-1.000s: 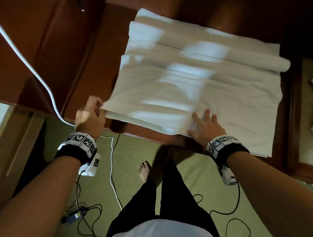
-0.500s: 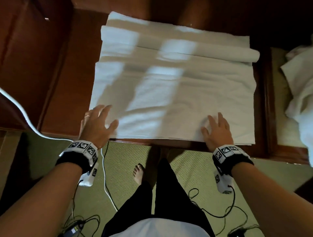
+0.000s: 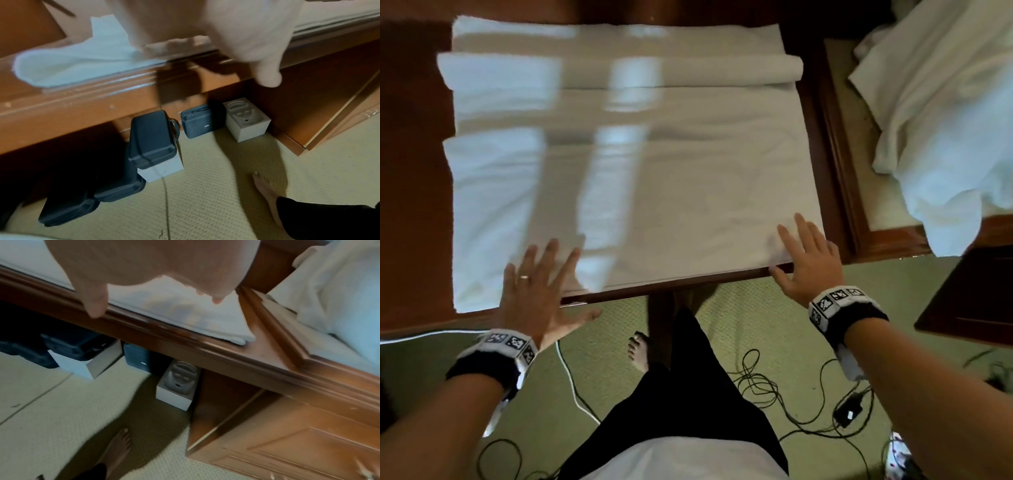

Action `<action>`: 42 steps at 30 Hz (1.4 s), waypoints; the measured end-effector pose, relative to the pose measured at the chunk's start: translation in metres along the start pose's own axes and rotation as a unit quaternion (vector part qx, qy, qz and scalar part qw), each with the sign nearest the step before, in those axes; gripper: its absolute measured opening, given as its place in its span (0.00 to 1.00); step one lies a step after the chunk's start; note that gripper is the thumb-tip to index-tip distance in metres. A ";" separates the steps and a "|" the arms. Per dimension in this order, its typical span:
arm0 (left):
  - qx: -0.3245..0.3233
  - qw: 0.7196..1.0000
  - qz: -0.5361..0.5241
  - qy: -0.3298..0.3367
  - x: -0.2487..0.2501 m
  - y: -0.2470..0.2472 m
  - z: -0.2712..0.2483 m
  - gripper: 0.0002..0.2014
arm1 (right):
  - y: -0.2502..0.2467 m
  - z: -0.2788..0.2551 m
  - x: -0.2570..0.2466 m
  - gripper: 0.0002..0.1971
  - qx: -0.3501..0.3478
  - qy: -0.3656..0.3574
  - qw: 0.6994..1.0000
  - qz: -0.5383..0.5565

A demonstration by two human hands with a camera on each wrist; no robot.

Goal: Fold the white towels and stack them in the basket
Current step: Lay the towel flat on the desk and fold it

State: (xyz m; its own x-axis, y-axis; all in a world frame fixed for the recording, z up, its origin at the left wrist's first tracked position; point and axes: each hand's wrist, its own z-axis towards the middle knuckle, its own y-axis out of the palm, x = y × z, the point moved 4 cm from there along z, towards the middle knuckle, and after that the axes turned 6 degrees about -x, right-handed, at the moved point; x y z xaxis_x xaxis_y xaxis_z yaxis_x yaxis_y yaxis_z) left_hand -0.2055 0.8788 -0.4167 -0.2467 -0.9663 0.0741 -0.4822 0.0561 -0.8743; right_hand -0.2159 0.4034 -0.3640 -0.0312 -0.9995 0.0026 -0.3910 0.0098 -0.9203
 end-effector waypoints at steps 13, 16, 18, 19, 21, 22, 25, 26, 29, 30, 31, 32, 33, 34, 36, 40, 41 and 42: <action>0.049 0.996 0.045 0.052 0.016 0.003 -0.033 0.48 | 0.031 -0.006 -0.028 0.39 -0.055 -0.110 0.987 -0.100; 0.000 0.998 0.053 0.014 0.004 -0.005 -0.036 0.44 | 0.010 0.000 -0.021 0.30 -0.031 -0.079 0.990 -0.111; -0.035 0.998 0.039 -0.036 -0.004 -0.018 -0.035 0.35 | -0.004 0.006 -0.017 0.22 -0.069 -0.032 0.989 -0.130; -0.046 0.997 0.022 -0.065 -0.007 -0.027 -0.035 0.29 | -0.013 0.009 -0.017 0.18 -0.091 -0.018 0.986 -0.140; -0.077 0.991 0.004 -0.108 -0.010 -0.045 -0.037 0.16 | -0.027 0.013 -0.022 0.14 -0.152 -0.002 0.976 -0.156; -0.100 0.988 0.003 -0.114 -0.010 -0.055 -0.038 0.13 | -0.031 0.012 -0.023 0.13 -0.190 0.006 0.970 -0.152; -0.190 0.976 -0.012 -0.104 -0.011 -0.070 -0.038 0.12 | -0.032 0.008 -0.019 0.13 -0.267 0.037 0.953 -0.139; -0.220 0.970 -0.033 -0.098 -0.013 -0.070 -0.037 0.15 | -0.030 0.008 -0.015 0.13 -0.276 0.052 0.951 -0.129; -0.231 0.968 -0.061 -0.079 -0.022 -0.078 -0.031 0.17 | -0.036 0.015 -0.004 0.10 -0.280 0.069 0.952 -0.102; -0.206 0.973 -0.069 -0.075 -0.024 -0.086 -0.027 0.17 | -0.045 0.018 -0.004 0.09 -0.274 0.070 0.955 -0.095; -0.177 0.979 -0.071 -0.075 -0.028 -0.095 -0.022 0.18 | -0.057 0.021 -0.006 0.10 -0.257 0.070 0.960 -0.085; -0.147 0.983 -0.069 -0.080 -0.029 -0.106 -0.018 0.17 | -0.070 0.026 -0.009 0.11 -0.233 0.072 0.967 -0.075; -0.119 0.986 -0.068 -0.094 -0.033 -0.117 -0.012 0.17 | -0.082 0.034 -0.010 0.12 -0.209 0.077 0.972 -0.069; -0.092 0.987 -0.070 -0.111 -0.037 -0.127 -0.006 0.16 | -0.092 0.042 -0.010 0.13 -0.192 0.085 0.975 -0.066; -0.046 0.984 -0.092 -0.144 -0.046 -0.148 0.008 0.13 | -0.110 0.061 -0.010 0.14 -0.169 0.092 0.980 -0.055; 0.016 0.983 -0.105 -0.151 -0.056 -0.182 0.045 0.18 | -0.144 0.105 -0.012 0.13 -0.115 0.082 0.989 -0.035; 0.019 0.982 -0.106 -0.155 -0.060 -0.189 0.055 0.18 | -0.151 0.117 -0.014 0.12 -0.104 0.078 0.991 -0.034; 0.019 0.981 -0.107 -0.162 -0.064 -0.195 0.066 0.18 | -0.157 0.130 -0.017 0.12 -0.099 0.075 0.992 -0.032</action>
State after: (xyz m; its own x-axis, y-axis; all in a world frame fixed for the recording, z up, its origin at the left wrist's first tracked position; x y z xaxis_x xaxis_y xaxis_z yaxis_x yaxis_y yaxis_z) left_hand -0.0401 0.9134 -0.2831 0.1387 -0.9845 0.1070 -0.4600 -0.1598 -0.8734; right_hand -0.0346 0.4145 -0.2700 -0.1315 -0.9826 0.1315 -0.5684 -0.0340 -0.8221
